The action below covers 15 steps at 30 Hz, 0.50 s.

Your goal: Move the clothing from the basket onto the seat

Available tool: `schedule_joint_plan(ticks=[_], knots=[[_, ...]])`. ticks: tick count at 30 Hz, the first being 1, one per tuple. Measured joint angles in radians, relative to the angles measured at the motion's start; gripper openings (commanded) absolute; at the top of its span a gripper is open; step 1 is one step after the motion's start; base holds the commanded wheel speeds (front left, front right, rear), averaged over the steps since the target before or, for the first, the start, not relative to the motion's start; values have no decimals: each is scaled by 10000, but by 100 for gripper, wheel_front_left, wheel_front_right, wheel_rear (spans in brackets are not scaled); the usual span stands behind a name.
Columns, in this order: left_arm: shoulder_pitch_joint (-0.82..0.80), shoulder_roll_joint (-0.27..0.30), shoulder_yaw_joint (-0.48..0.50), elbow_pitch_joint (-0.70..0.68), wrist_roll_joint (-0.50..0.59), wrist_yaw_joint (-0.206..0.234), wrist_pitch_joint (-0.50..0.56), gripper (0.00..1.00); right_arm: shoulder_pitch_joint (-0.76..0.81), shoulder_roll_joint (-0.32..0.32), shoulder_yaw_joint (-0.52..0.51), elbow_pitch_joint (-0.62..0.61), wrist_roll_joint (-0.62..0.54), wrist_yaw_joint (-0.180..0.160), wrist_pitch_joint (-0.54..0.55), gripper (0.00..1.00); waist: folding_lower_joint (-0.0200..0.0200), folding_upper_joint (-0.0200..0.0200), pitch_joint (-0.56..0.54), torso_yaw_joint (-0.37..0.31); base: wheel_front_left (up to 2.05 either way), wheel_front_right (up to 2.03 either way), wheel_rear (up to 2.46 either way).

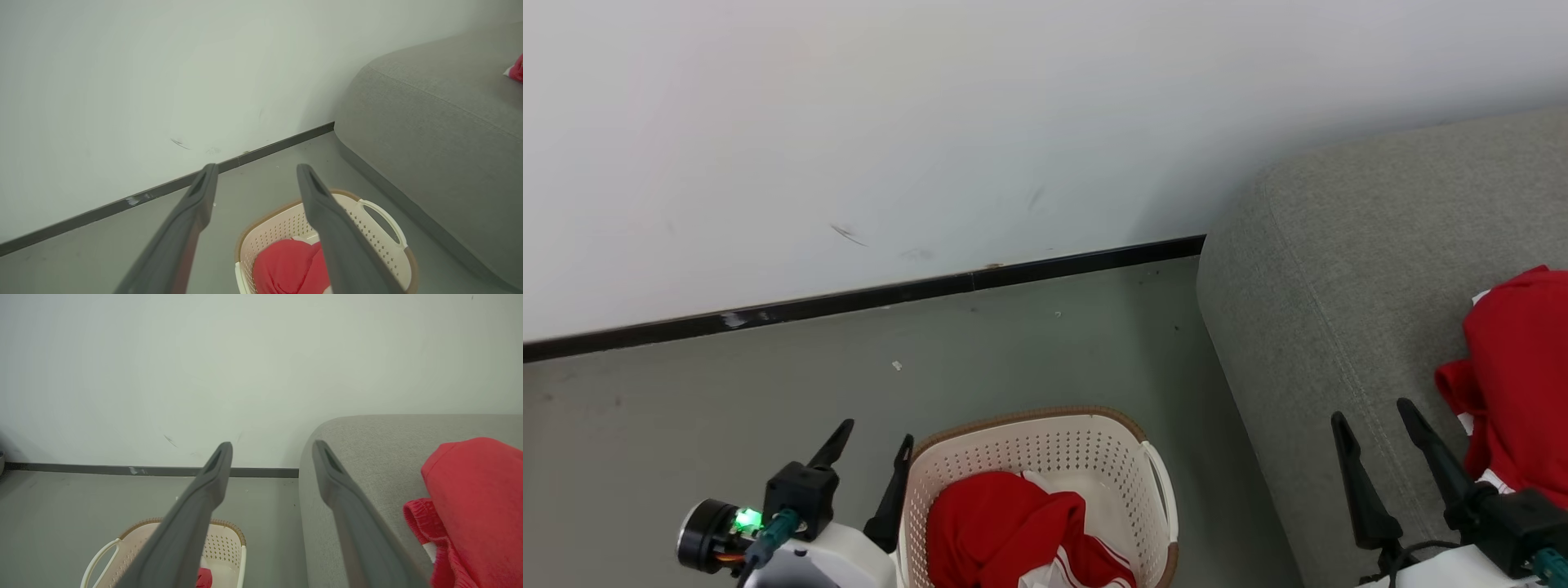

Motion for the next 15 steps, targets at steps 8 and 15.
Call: schedule_joint_plan(ticks=[8,15], knots=[[-767,-765,-1225,1475,543,-550,345,100,-14,10,-303,-591,-38,0,-2,100,0,0,576,-178,0,0,0],[-1430,-1204,-1758,2625,961,-819,435,100,-94,13,-495,-1011,-86,0,-2,100,0,0,1180,-376,0,0,0]])
